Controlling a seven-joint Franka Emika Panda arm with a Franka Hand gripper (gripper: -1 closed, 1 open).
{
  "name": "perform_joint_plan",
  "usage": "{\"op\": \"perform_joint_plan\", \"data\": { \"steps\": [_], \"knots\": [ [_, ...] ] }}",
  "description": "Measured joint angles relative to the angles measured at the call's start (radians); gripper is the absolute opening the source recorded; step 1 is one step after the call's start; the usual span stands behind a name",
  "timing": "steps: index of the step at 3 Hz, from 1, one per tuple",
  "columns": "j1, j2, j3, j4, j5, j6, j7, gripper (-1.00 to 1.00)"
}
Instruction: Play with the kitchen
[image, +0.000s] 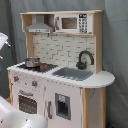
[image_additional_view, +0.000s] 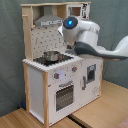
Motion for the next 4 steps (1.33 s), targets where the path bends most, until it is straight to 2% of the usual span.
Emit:
{"op": "perform_joint_plan", "data": {
  "steps": [2, 3, 4],
  "knots": [
    [0.037, -0.170, 0.002, -0.001, -0.124, -0.021, -0.003, 1.00],
    [0.063, -0.254, 0.002, -0.030, -0.192, -0.020, -0.018, 1.00],
    [0.101, -0.306, 0.004, -0.100, -0.241, 0.007, -0.033, 1.00]
  ]
}}
